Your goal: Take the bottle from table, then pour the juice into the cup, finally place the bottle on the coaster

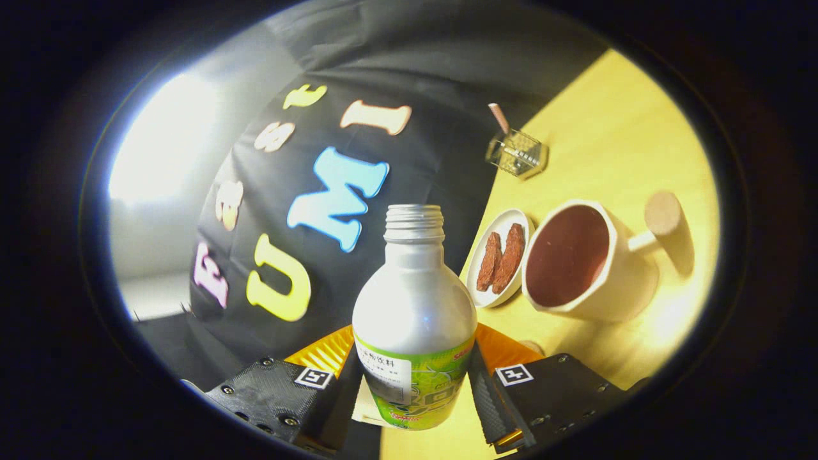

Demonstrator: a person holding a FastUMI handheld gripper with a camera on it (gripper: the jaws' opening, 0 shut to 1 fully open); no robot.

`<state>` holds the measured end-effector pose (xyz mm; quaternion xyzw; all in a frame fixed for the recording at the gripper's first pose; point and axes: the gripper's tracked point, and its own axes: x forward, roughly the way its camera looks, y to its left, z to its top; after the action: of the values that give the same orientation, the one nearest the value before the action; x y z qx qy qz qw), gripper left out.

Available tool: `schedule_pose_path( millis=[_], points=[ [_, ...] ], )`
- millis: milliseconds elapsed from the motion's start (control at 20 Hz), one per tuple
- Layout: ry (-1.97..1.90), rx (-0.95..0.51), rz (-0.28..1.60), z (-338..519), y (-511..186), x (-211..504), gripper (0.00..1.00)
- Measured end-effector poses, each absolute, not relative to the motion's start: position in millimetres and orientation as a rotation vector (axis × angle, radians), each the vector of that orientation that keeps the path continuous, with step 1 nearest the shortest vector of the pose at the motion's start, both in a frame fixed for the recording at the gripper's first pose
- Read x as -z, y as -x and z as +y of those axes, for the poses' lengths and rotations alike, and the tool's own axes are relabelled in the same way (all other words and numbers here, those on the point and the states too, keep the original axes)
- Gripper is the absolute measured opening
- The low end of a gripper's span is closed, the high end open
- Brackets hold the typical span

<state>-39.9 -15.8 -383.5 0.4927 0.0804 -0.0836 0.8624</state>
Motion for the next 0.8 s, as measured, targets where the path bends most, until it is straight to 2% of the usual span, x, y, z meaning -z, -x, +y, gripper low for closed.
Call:
schedule_pose_path(
  millis=[350, 800],
  points=[
    [-0.493, 0.087, 0.153, 9, 33, 340, 0.78],
    [-0.009, 0.119, 0.281, 24, 32, 343, 0.78]
  ],
)
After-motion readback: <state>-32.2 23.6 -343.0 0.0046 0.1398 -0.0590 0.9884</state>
